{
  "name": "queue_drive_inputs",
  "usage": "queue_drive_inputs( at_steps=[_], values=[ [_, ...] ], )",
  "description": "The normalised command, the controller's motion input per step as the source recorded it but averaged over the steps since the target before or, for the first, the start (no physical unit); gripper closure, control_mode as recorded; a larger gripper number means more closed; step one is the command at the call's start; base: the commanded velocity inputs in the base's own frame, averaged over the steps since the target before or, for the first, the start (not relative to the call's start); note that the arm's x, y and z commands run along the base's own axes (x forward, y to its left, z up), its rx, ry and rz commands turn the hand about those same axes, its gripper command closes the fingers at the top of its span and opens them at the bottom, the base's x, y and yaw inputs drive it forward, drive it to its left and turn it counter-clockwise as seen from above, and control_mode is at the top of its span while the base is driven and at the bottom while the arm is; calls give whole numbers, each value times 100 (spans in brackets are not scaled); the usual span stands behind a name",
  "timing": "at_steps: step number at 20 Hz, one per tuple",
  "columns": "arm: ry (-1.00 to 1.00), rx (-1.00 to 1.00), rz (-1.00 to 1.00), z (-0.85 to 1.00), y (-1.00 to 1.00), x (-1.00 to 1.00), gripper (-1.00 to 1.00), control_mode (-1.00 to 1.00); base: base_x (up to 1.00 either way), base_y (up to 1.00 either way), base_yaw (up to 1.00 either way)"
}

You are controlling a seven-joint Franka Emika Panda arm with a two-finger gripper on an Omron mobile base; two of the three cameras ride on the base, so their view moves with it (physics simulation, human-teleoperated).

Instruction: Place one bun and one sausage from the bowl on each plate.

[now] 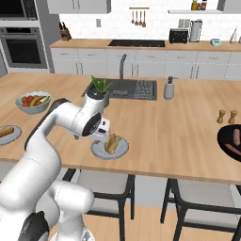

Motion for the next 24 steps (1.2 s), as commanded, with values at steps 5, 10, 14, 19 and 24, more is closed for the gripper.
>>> queue_drive_inputs(
  at_steps=[5, 10, 14, 19, 24],
  values=[
    [-5, -4, 0, -1, 11, -19, -100, -100, 0, 0, 0],
    [-6, 0, -1, 0, -3, -17, -100, 100, -59, -52, -16],
    [0, 0, 0, 0, 0, 0, -100, 100, -25, -100, -34],
    [0, 0, 0, 0, 0, 0, -100, 100, 31, -100, -18],
    [0, 0, 0, 0, 0, 0, -100, 100, 64, -100, -7]
  ],
)
